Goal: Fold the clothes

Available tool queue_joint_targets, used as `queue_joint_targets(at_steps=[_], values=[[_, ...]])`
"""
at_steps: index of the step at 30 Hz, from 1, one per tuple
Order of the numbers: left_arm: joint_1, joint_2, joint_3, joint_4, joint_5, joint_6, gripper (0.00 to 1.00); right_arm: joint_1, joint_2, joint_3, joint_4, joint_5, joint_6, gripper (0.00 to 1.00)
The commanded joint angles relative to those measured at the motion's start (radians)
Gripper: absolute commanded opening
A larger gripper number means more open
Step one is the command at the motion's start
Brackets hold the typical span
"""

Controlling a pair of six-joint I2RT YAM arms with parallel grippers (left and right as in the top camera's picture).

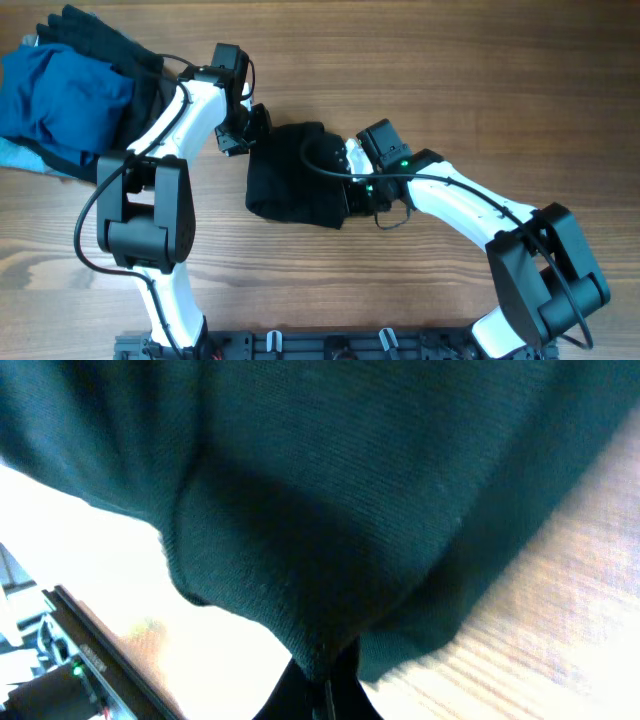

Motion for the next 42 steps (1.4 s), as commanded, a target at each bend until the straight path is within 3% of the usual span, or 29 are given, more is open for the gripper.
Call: queue_joint_targets(at_steps=[1,6,13,18,23,29,31,37,42], values=[[-0.005,0.019,-0.011,-0.006,0.015,0.005,0.57,0.003,-0.024,-0.010,-0.150,0.009,0.060,0.04],[-0.005,0.019,-0.011,-0.020,0.016,0.005,0.57,0.003,-0.024,-0.010,-0.276,0.273,0.062,0.04],[-0.005,0.019,-0.011,-0.170,0.016,0.005,0.58,-0.023,-0.024,-0.009,-0.173,0.450,0.076,0.04],[-0.010,0.019,-0.011,-0.261,0.017,0.005,0.60,-0.129,-0.024,-0.009,-0.094,0.557,0.027,0.05],[-0.045,0.019,-0.011,-0.348,0.043,0.005,0.60,-0.201,-0.024,0.031,-0.049,0.554,-0.069,0.12],[-0.073,-0.006,-0.009,-0.385,0.051,0.005,0.61,-0.217,-0.076,0.175,-0.246,0.552,-0.072,0.29],[-0.071,-0.023,-0.001,-0.366,0.051,0.005,0.61,-0.217,-0.112,0.213,-0.309,0.511,-0.067,0.31],[-0.069,-0.061,0.007,-0.193,0.051,0.000,0.65,-0.188,-0.169,0.220,-0.331,-0.111,-0.206,0.32],[-0.070,-0.061,0.006,-0.045,0.051,-0.003,0.77,-0.098,-0.121,0.219,-0.334,-0.146,-0.233,0.31]])
